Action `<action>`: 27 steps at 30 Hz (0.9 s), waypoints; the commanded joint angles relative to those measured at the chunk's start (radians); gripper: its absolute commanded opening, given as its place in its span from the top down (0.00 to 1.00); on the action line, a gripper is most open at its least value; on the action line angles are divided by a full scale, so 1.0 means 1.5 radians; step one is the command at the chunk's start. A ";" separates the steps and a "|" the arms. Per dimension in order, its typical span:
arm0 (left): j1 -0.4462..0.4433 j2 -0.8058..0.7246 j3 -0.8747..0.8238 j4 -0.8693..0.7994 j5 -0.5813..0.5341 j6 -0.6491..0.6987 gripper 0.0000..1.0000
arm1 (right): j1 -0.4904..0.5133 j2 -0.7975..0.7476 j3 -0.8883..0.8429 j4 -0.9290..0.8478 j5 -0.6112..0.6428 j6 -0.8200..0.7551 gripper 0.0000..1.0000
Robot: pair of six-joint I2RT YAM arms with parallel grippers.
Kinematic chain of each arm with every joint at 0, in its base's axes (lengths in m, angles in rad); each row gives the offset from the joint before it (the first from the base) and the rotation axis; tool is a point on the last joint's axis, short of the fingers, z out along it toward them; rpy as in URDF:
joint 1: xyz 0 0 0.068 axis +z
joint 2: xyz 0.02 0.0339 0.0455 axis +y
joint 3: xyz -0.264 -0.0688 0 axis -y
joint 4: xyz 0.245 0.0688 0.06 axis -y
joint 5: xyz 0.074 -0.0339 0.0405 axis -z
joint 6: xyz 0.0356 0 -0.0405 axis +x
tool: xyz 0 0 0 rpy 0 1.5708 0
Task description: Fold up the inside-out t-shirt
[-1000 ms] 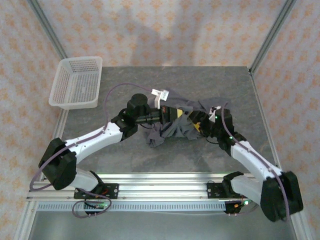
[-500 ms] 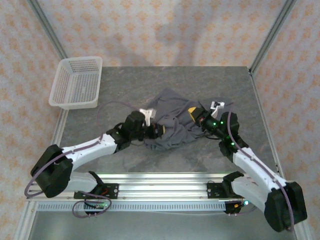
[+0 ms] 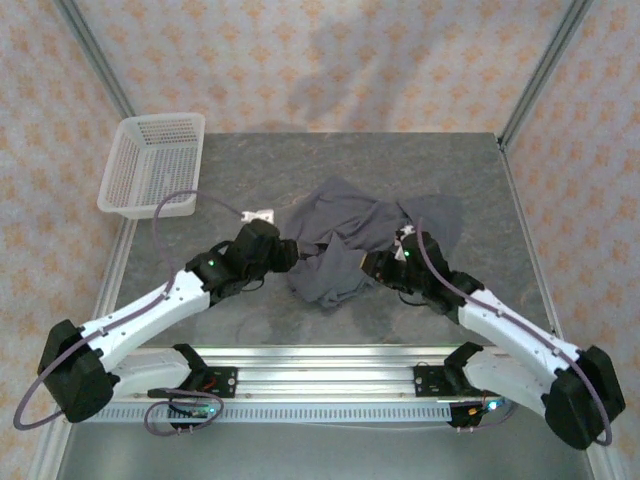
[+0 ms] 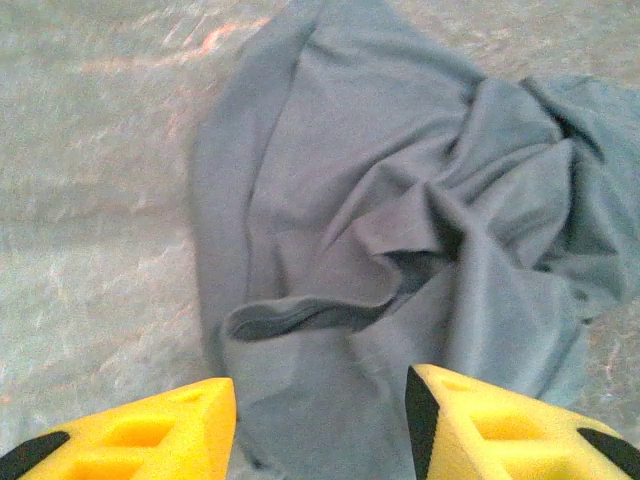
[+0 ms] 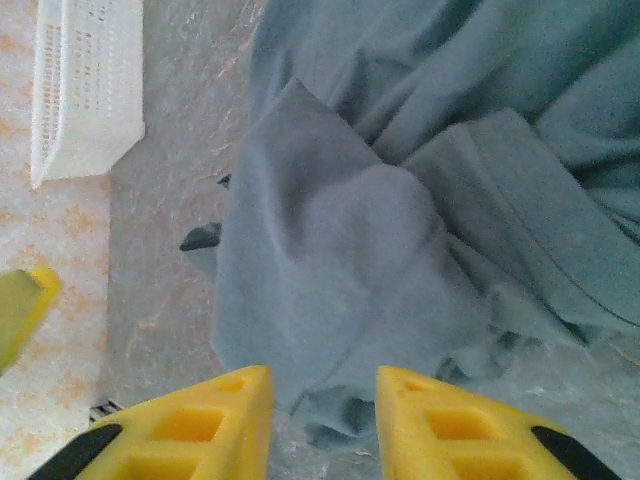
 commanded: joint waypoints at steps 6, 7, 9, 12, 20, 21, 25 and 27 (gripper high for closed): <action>0.012 0.219 0.145 -0.106 0.025 0.144 0.49 | 0.053 0.101 0.089 -0.016 0.053 -0.045 0.60; 0.022 0.239 0.150 -0.095 0.037 0.155 0.49 | 0.056 0.102 0.090 -0.015 0.053 -0.043 0.60; 0.038 0.265 0.153 -0.052 0.113 0.177 0.48 | 0.059 0.103 0.092 -0.018 0.058 -0.045 0.59; 0.041 0.295 0.161 -0.001 0.197 0.197 0.44 | 0.060 0.098 0.092 -0.037 0.069 -0.047 0.59; 0.077 0.371 0.167 0.051 0.178 0.162 0.44 | 0.060 0.083 0.090 -0.053 0.083 -0.043 0.58; 0.082 0.375 0.165 0.061 0.178 0.160 0.44 | 0.060 0.082 0.090 -0.054 0.085 -0.043 0.58; 0.091 0.385 0.168 0.093 0.196 0.145 0.68 | 0.060 0.082 0.092 -0.058 0.085 -0.044 0.57; 0.096 0.372 0.168 0.109 0.232 0.128 0.90 | 0.060 0.081 0.093 -0.051 0.078 -0.048 0.57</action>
